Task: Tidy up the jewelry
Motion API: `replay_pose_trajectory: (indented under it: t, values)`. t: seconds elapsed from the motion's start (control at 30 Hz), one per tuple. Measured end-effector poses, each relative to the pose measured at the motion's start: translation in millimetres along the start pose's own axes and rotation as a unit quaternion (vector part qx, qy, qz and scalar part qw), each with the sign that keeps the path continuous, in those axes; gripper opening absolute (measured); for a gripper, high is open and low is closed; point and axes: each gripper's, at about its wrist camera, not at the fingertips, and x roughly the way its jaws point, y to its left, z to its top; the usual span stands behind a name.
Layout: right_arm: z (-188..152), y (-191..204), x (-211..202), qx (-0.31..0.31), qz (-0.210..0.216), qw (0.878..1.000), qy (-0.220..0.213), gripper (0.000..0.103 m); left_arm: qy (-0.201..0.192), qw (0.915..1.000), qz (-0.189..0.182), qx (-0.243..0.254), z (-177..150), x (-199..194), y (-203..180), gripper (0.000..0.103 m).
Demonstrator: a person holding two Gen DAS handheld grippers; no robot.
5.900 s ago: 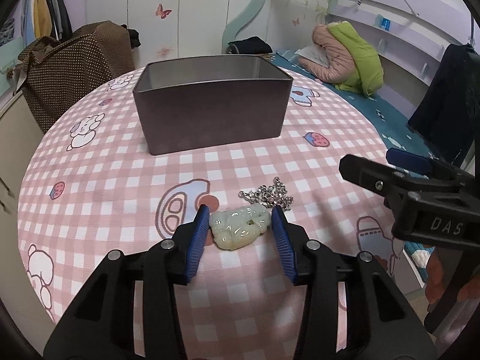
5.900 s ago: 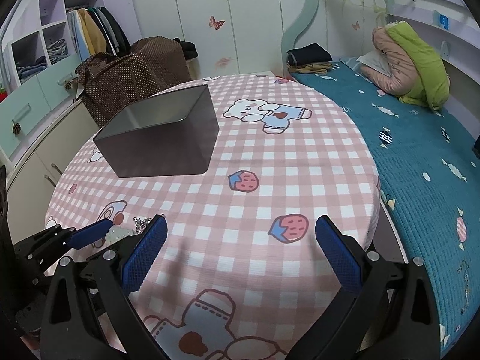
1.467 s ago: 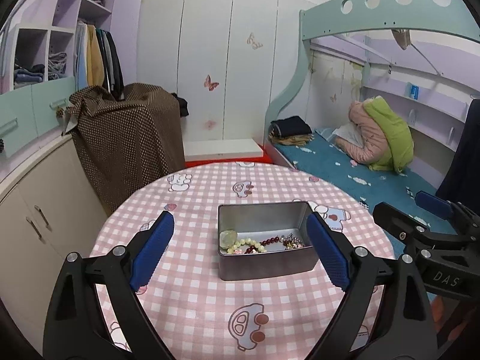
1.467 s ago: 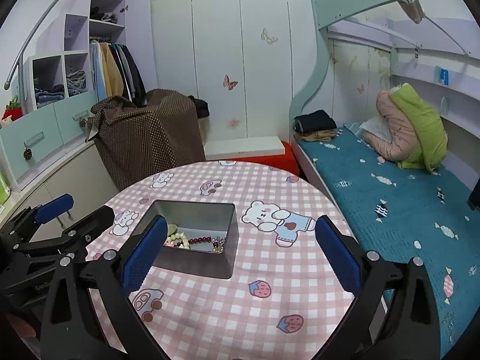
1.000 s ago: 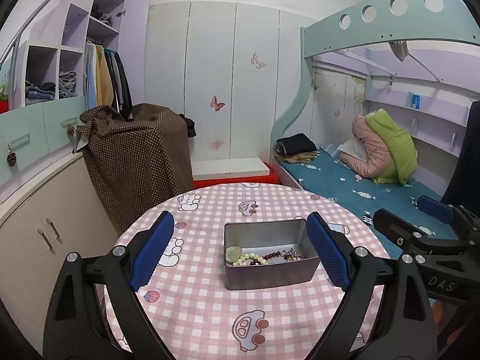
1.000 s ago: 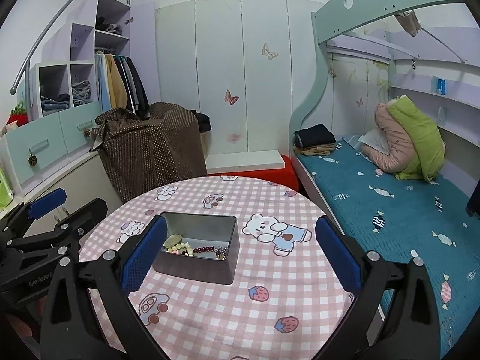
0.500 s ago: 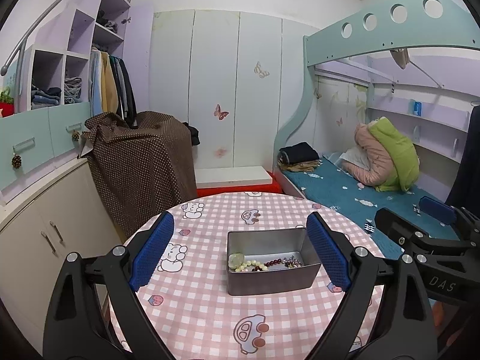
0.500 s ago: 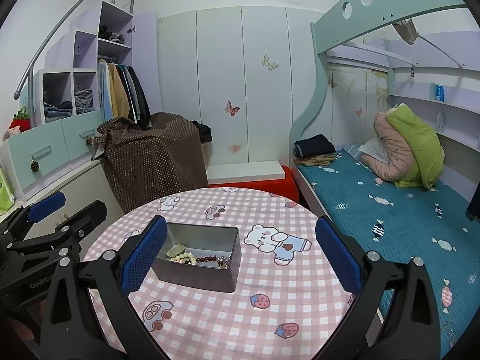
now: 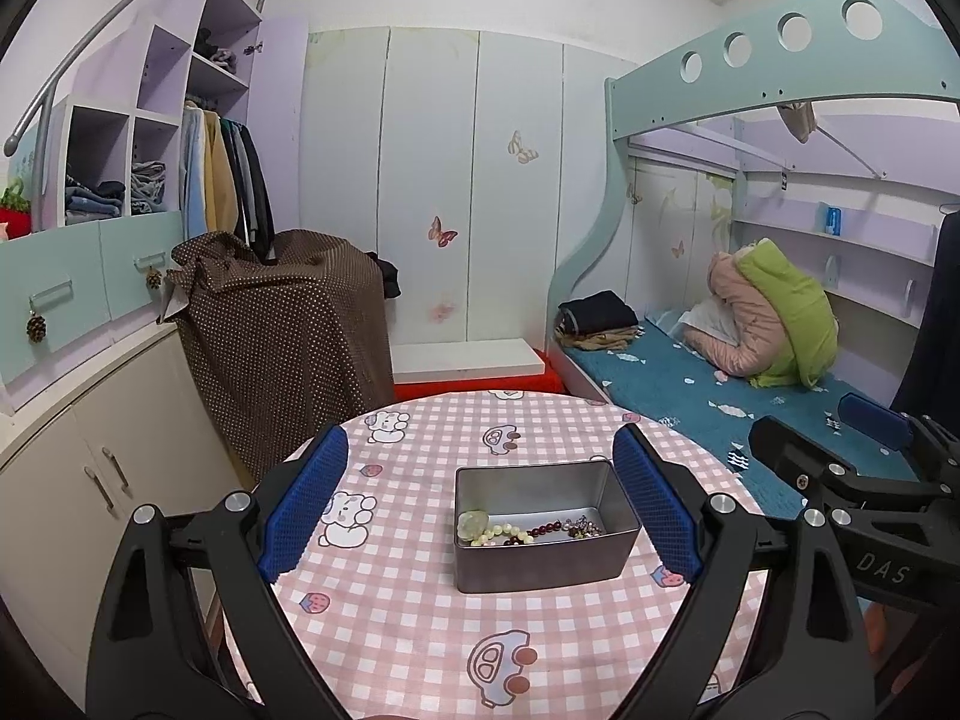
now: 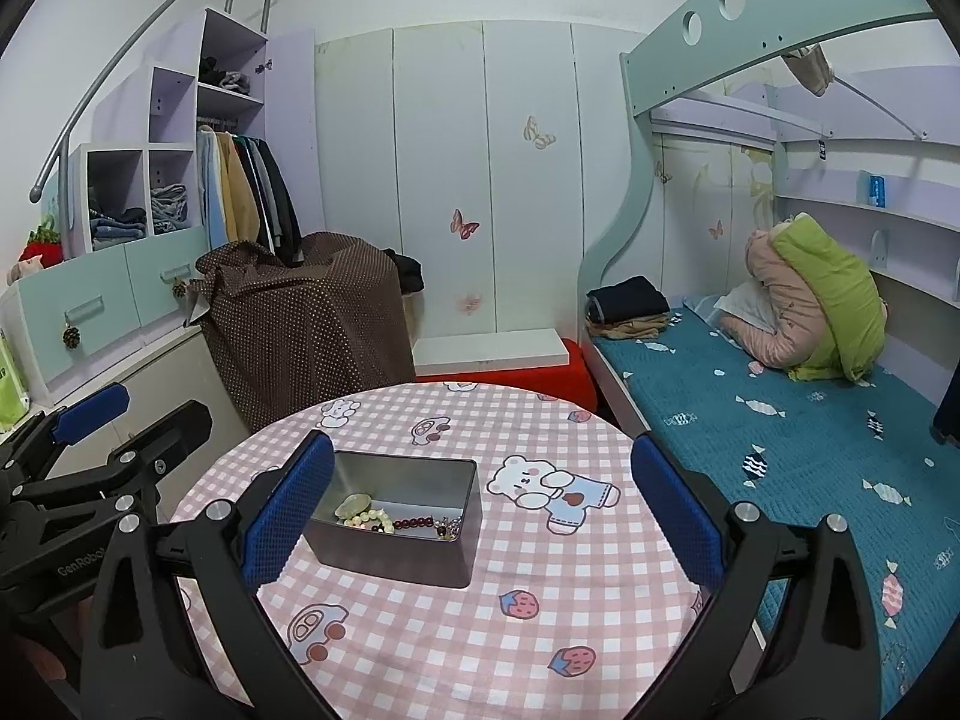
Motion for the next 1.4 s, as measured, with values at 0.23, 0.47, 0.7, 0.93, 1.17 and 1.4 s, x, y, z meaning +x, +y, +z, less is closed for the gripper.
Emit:
replay_pose_trajectory:
  t: [0.23,0.47,0.7,0.93,1.17,1.4]
  values:
    - [0.6,-0.8,-2.1,0.002,0.001,1.0,0.0,0.096,-0.001,1.0,0.001,-0.001,0.8,-1.2,0.1,0.091]
    - [0.2,-1.6,-2.2,0.002,0.001,1.0,0.001,0.096,-0.001,1.0,0.002,-0.001,2.0,-2.3,1.0,0.091]
    - [-1.2,-0.7,-2.2,0.004,0.002,1.0,0.002,0.096,-0.001,1.0,0.002,0.0,1.6,-2.0,1.2,0.091]
    - [-1.3,-0.8,-2.4,0.004,0.002,1.0,0.002,0.096,-0.003,1.0,0.002,0.0,1.4,-2.4,1.2,0.091]
    - [-3.3,0.3,-2.2,0.006,0.002,1.0,0.002,0.096,-0.003,1.0,0.001,0.0,2.6,-2.8,3.5,0.091]
    - [-4.3,-0.2,-2.4,0.009,0.003,1.0,0.004,0.096,-0.003,1.0,0.001,0.002,5.3,-3.9,6.2,0.091]
